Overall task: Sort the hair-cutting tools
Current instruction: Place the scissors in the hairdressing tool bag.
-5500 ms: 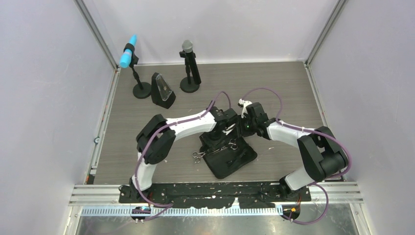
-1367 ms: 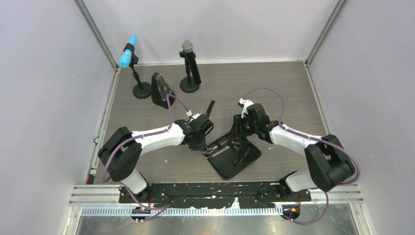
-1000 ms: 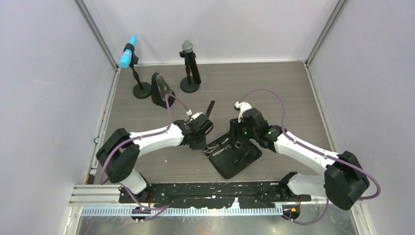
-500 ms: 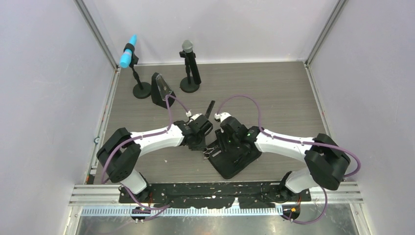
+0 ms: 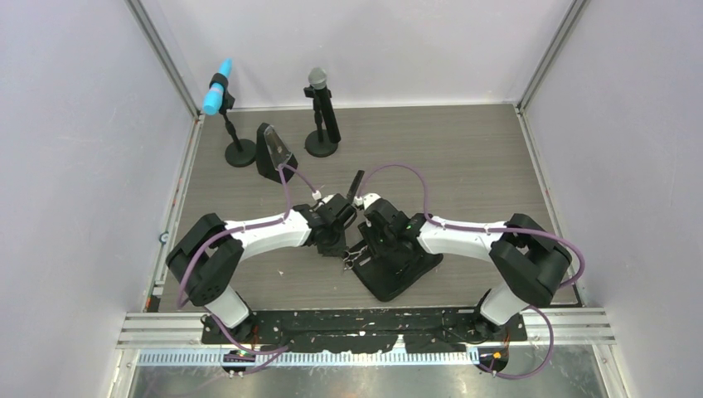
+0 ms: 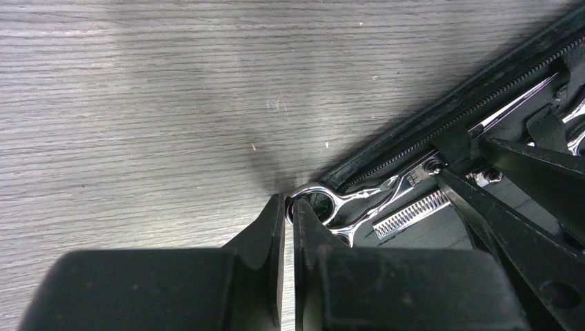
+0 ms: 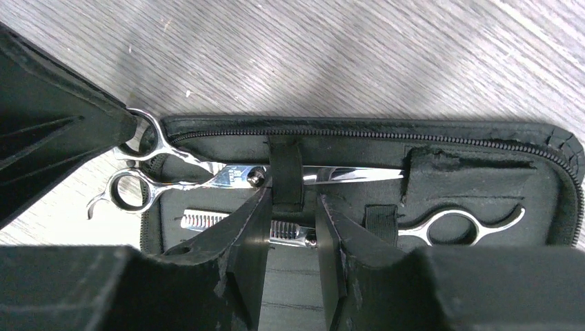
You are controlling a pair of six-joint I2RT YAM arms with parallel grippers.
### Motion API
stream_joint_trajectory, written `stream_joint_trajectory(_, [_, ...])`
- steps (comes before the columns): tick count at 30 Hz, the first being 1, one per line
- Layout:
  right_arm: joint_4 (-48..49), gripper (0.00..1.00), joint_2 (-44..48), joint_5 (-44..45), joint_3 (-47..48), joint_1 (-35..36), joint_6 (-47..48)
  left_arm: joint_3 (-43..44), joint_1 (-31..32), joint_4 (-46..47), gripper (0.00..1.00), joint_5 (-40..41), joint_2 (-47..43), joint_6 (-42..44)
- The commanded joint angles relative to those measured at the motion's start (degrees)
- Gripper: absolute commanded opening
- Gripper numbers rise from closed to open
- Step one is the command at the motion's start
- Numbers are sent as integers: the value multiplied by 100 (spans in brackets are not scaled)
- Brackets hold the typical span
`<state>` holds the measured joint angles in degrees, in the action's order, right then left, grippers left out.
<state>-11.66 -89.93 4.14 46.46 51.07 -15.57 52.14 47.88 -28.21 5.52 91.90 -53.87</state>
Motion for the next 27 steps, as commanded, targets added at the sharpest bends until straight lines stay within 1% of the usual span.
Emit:
stream_joint_trajectory(1, [204,40,-145,21,226,65,228,41,-24,171,2,-46,86,-45])
stream_joint_trajectory(10, [-119,40,-387,304,432,138,304,59,-24,166,1,-38,40,-36])
stream_joint_trajectory(14, [-236,38,-473,396,488,149,330,72,-24,175,1,-33,30,-36])
stream_joint_trajectory(16, [-247,34,-529,410,506,157,335,90,-24,167,1,-29,23,-36])
stream_joint_trajectory(18, [-261,25,-583,425,525,158,324,110,-24,166,1,-10,2,-36])
stream_joint_trajectory(21, [-190,15,-584,407,484,160,320,129,-9,158,1,32,-38,-36])
stream_joint_trajectory(22, [-145,9,-568,314,459,159,354,142,0,158,1,48,-40,-36])
stream_joint_trajectory(24, [6,6,-478,137,361,159,411,187,38,123,1,70,-9,-15])
stream_joint_trajectory(27, [323,5,-234,-40,168,158,431,345,116,-12,0,136,97,61])
